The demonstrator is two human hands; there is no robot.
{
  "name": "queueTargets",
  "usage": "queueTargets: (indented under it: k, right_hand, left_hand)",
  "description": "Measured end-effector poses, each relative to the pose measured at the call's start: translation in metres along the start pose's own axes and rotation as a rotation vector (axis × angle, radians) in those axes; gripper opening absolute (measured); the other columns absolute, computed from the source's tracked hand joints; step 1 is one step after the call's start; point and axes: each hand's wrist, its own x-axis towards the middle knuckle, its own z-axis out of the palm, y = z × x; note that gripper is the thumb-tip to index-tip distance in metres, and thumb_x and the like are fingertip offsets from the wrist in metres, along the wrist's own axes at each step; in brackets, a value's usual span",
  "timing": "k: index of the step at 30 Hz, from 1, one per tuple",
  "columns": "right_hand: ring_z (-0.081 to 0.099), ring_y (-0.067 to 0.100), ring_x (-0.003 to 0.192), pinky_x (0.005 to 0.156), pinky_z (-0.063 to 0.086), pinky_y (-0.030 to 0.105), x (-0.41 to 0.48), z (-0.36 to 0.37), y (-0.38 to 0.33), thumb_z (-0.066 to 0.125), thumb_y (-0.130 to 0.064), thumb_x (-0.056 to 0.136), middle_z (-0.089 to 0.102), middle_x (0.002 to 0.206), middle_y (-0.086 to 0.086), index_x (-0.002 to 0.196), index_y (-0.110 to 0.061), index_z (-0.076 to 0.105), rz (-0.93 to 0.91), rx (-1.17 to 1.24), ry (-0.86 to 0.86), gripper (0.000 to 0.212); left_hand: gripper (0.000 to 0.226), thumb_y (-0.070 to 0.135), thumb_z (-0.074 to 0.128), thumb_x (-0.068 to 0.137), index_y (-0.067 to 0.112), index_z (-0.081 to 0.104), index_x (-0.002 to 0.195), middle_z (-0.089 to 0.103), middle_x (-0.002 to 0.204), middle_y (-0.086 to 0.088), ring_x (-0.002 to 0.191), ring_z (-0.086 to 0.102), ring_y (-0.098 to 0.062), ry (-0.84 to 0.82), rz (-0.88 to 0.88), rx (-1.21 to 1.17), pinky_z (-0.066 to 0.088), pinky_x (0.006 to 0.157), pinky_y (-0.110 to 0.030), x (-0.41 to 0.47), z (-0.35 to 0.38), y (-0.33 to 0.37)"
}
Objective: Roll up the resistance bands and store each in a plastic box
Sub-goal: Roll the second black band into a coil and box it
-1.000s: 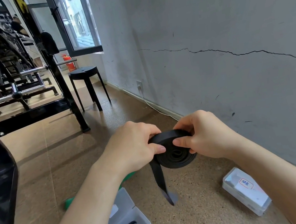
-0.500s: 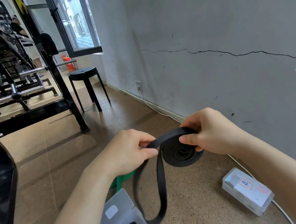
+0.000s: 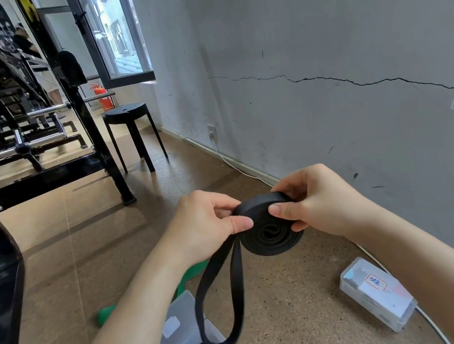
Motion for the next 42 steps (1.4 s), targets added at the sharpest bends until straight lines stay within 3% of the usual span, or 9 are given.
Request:
queueTargets:
  k: [12, 15, 18, 20, 24, 29, 32, 37, 42]
  right_hand:
    - [0.071, 0.014, 0.071, 0.055, 0.053, 0.02, -0.004, 0.0, -0.003, 0.073, -0.01, 0.085, 0.074, 0.079, 0.005, 0.09, -0.014, 0.073, 0.069, 0.35, 0.081, 0.006]
    - [0.072, 0.018, 0.079, 0.061, 0.059, 0.029, -0.004, -0.001, -0.004, 0.071, -0.012, 0.086, 0.074, 0.089, 0.002, 0.095, -0.019, 0.069, 0.037, 0.201, -0.008, 0.012]
    - [0.066, 0.009, 0.091, 0.081, 0.056, 0.029, -0.007, 0.003, -0.005, 0.075, -0.026, 0.082, 0.069, 0.105, -0.007, 0.116, -0.026, 0.064, -0.086, -0.253, -0.093, 0.035]
    - [0.063, 0.004, 0.077, 0.08, 0.055, 0.031, -0.009, 0.009, -0.009, 0.073, -0.029, 0.083, 0.071, 0.097, -0.007, 0.11, -0.027, 0.069, -0.131, -0.357, -0.112, 0.028]
    - [0.063, 0.012, 0.074, 0.074, 0.054, 0.038, -0.006, 0.015, -0.009, 0.071, -0.027, 0.083, 0.07, 0.083, -0.005, 0.097, -0.027, 0.073, -0.159, -0.397, -0.055, 0.014]
    - [0.063, 0.005, 0.071, 0.074, 0.055, 0.034, -0.006, 0.007, -0.006, 0.074, -0.025, 0.081, 0.071, 0.08, -0.008, 0.096, -0.027, 0.075, -0.149, -0.346, 0.001, 0.014]
    - [0.064, 0.002, 0.055, 0.065, 0.059, 0.029, -0.005, 0.002, -0.003, 0.075, -0.019, 0.083, 0.073, 0.08, -0.006, 0.096, -0.022, 0.074, -0.108, -0.216, -0.01, 0.013]
    - [0.071, 0.027, 0.065, 0.059, 0.061, 0.042, -0.002, 0.001, -0.001, 0.075, -0.017, 0.083, 0.074, 0.08, 0.001, 0.096, -0.017, 0.074, -0.023, -0.046, -0.02, 0.014]
    - [0.065, 0.006, 0.071, 0.065, 0.056, 0.029, -0.007, 0.011, -0.006, 0.073, -0.038, 0.081, 0.071, 0.089, -0.007, 0.098, -0.027, 0.071, -0.133, -0.319, -0.148, 0.021]
  left_hand:
    - [0.032, 0.004, 0.08, 0.072, 0.027, 0.072, 0.092, 0.075, 0.08, 0.007, 0.068, 0.068, -0.001, -0.011, -0.074, -0.284, 0.048, 0.055, -0.012, -0.002, 0.004, -0.001]
    - [0.031, 0.007, 0.081, 0.071, 0.034, 0.071, 0.082, 0.074, 0.077, 0.014, 0.07, 0.069, 0.0, 0.026, -0.018, -0.093, 0.054, 0.064, -0.018, -0.002, 0.002, 0.002]
    - [0.018, 0.022, 0.08, 0.07, 0.029, 0.073, 0.085, 0.069, 0.067, 0.011, 0.07, 0.065, -0.009, -0.021, 0.039, 0.284, 0.054, 0.07, -0.029, -0.004, 0.004, 0.008]
    - [0.022, 0.029, 0.078, 0.07, 0.031, 0.072, 0.091, 0.065, 0.067, 0.008, 0.075, 0.062, -0.018, -0.062, 0.086, 0.429, 0.052, 0.07, -0.032, -0.005, 0.008, 0.014]
    - [0.022, 0.028, 0.079, 0.071, 0.032, 0.073, 0.092, 0.067, 0.069, 0.011, 0.071, 0.06, -0.009, -0.037, 0.082, 0.353, 0.05, 0.068, -0.029, -0.005, 0.01, 0.015]
    - [0.022, 0.024, 0.082, 0.07, 0.031, 0.074, 0.089, 0.06, 0.058, 0.026, 0.056, 0.052, 0.012, -0.046, 0.044, 0.173, 0.035, 0.056, -0.004, -0.004, 0.008, 0.012]
    - [0.023, 0.025, 0.082, 0.071, 0.033, 0.073, 0.09, 0.068, 0.074, 0.022, 0.063, 0.057, 0.013, -0.081, 0.009, 0.137, 0.042, 0.063, -0.007, -0.004, 0.007, 0.007]
    - [0.017, 0.02, 0.08, 0.073, 0.028, 0.075, 0.087, 0.07, 0.068, 0.017, 0.062, 0.064, 0.002, -0.034, 0.021, 0.156, 0.054, 0.069, -0.021, -0.003, 0.005, 0.007]
    - [0.011, 0.032, 0.072, 0.077, 0.029, 0.073, 0.088, 0.06, 0.061, 0.007, 0.067, 0.056, -0.016, -0.067, 0.132, 0.493, 0.046, 0.062, -0.03, -0.003, 0.004, 0.012]
